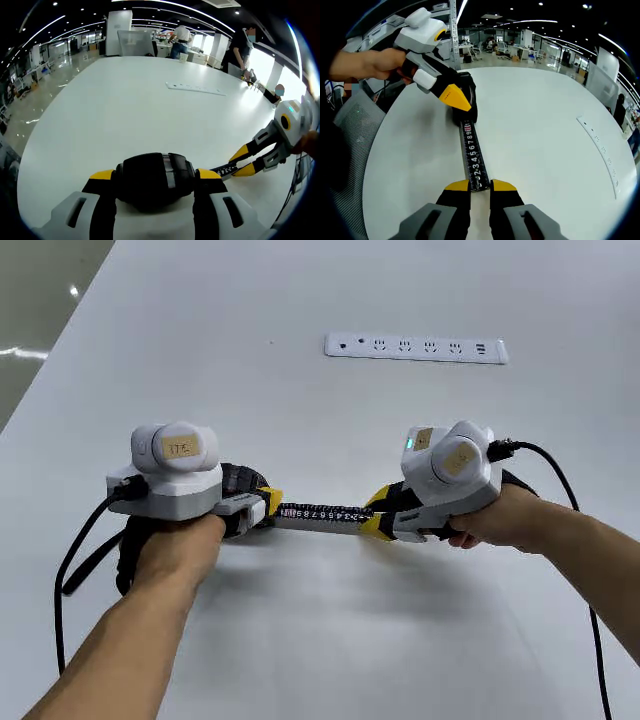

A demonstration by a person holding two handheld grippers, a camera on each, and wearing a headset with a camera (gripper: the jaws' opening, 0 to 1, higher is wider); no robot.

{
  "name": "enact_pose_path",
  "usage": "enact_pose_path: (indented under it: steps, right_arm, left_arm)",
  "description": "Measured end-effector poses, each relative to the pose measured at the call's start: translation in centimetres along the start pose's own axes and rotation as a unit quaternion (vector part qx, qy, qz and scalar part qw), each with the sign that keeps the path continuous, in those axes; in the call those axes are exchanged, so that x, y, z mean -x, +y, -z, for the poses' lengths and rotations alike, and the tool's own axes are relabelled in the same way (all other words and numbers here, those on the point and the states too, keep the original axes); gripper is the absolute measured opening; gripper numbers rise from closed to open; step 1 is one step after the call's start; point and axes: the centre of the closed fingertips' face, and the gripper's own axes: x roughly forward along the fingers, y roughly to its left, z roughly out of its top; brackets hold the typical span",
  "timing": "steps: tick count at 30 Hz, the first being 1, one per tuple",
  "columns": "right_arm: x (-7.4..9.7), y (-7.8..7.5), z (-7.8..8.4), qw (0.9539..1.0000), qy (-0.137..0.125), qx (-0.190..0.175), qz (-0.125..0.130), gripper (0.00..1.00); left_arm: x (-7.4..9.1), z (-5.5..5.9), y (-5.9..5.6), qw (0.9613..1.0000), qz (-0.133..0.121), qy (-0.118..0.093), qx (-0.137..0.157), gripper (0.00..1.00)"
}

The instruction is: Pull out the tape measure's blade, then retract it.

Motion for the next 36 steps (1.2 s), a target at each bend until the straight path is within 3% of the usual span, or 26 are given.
enact_pose_path:
  steps: [36]
  right_arm:
    - [-3.1, 0.8, -3.4, 0.9996, -0.023, 0.009, -0.013, 0.1]
  left_arm:
    - [0.0, 0.0, -0.1, 1.0, 0.0, 0.001, 0.007, 0.57]
